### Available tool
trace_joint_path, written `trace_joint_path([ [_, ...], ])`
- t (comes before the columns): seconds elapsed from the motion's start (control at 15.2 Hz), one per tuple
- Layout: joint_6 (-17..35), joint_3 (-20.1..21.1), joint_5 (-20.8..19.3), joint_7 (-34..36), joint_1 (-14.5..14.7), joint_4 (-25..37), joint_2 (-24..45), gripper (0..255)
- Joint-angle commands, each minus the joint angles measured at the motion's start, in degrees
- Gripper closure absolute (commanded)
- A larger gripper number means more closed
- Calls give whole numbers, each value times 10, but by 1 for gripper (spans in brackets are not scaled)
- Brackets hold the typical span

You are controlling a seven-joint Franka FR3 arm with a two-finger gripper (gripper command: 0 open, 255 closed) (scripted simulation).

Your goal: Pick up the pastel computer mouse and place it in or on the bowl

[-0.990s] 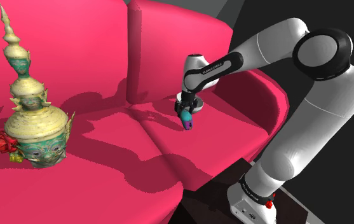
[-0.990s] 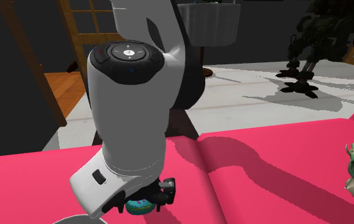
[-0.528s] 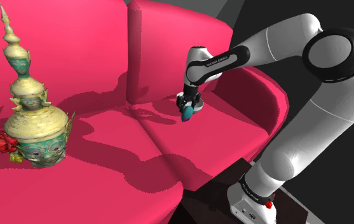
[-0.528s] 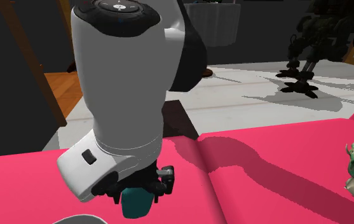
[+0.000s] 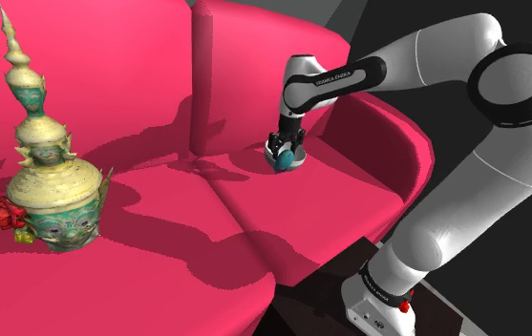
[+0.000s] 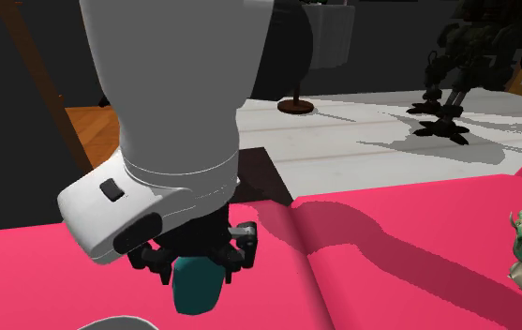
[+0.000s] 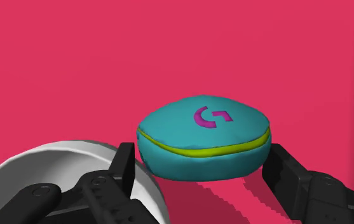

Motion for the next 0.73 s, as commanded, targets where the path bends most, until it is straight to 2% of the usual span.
trace_joint_path([
  [0.0, -15, 1, 2, 0, 1, 7, -8, 255],
  [0.33, -51, 1, 4, -5, 1, 27, -24, 255],
  [0.66, -64, -24, -3, -51, -23, 122, 54, 255],
])
